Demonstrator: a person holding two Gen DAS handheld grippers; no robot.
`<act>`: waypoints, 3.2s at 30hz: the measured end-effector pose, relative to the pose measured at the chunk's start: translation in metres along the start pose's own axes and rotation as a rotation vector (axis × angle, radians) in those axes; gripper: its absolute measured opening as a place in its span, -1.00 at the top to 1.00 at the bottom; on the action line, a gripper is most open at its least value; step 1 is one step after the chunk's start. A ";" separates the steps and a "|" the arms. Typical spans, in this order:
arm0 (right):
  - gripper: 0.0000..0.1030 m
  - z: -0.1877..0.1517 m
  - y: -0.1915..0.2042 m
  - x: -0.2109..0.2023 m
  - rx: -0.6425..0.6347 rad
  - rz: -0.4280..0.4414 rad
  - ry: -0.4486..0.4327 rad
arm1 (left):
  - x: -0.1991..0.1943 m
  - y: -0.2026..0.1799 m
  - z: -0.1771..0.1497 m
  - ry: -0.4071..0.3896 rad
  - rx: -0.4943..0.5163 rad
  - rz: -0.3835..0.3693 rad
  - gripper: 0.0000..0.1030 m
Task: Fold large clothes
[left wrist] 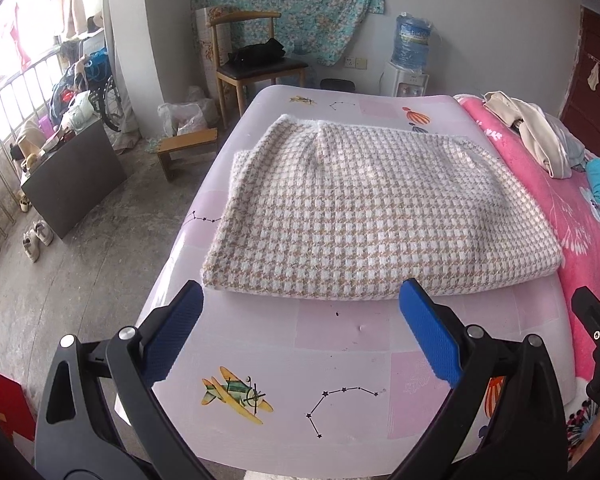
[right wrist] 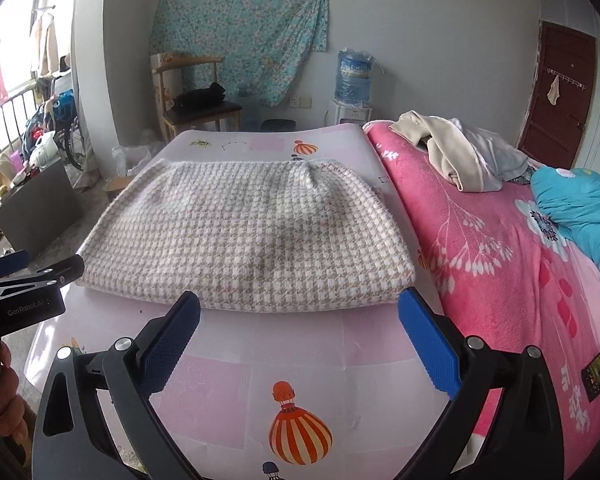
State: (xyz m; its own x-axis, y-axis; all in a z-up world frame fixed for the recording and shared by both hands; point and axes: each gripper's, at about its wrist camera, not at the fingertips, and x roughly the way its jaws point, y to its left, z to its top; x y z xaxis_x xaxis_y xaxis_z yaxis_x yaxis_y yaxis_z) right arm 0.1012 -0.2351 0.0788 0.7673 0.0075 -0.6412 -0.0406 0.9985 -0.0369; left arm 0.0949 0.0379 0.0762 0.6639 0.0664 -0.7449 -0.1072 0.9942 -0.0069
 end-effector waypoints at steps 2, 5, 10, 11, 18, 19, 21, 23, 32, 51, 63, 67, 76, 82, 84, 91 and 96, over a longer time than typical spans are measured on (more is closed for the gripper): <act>-0.88 0.002 -0.002 0.006 0.010 -0.008 0.021 | 0.004 -0.002 0.000 0.018 -0.009 0.013 -0.84; -0.88 0.003 -0.003 0.015 0.025 0.000 0.055 | 0.008 -0.011 -0.003 0.030 0.016 0.042 -0.84; -0.88 0.001 0.002 0.032 0.025 0.019 0.122 | 0.014 -0.020 -0.006 0.056 0.035 0.053 -0.84; -0.88 0.000 0.003 0.034 0.024 0.020 0.130 | 0.016 -0.020 -0.006 0.064 0.038 0.054 -0.84; -0.88 0.002 0.007 0.039 0.022 0.022 0.143 | 0.025 -0.022 -0.007 0.094 0.043 0.051 -0.84; -0.88 0.002 0.007 0.039 0.022 0.020 0.144 | 0.026 -0.022 -0.007 0.097 0.043 0.049 -0.84; -0.88 0.002 0.007 0.039 0.024 0.020 0.146 | 0.027 -0.022 -0.007 0.099 0.043 0.048 -0.84; -0.88 0.004 0.007 0.040 0.023 0.020 0.149 | 0.027 -0.022 -0.007 0.100 0.044 0.047 -0.84; -0.88 0.003 0.009 0.044 0.020 0.025 0.165 | 0.031 -0.023 -0.008 0.123 0.041 0.032 -0.84; -0.88 0.002 0.009 0.049 0.023 0.034 0.199 | 0.037 -0.023 -0.009 0.163 0.040 0.005 -0.84; -0.88 0.001 0.010 0.052 0.022 0.036 0.211 | 0.037 -0.023 -0.009 0.163 0.039 0.005 -0.84; -0.88 0.001 0.011 0.053 0.019 0.034 0.214 | 0.037 -0.023 -0.009 0.161 0.040 0.006 -0.84; -0.88 0.000 0.009 0.056 0.023 0.027 0.220 | 0.037 -0.024 -0.008 0.160 0.043 0.006 -0.84; -0.88 -0.001 0.008 0.057 0.021 0.024 0.225 | 0.037 -0.026 -0.009 0.161 0.048 0.003 -0.84; -0.88 -0.001 0.008 0.057 0.021 0.024 0.225 | 0.036 -0.026 -0.009 0.161 0.047 0.002 -0.84; -0.88 -0.002 0.008 0.058 0.020 0.022 0.230 | 0.036 -0.027 -0.009 0.161 0.047 0.003 -0.84; -0.88 -0.002 0.008 0.058 0.020 0.021 0.229 | 0.036 -0.026 -0.009 0.161 0.048 0.003 -0.84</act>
State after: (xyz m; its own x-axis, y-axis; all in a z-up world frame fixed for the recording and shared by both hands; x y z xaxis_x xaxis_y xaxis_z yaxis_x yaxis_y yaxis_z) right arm 0.1443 -0.2265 0.0400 0.6007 0.0181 -0.7993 -0.0403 0.9992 -0.0077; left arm 0.1154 0.0134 0.0436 0.5358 0.0587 -0.8423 -0.0710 0.9972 0.0243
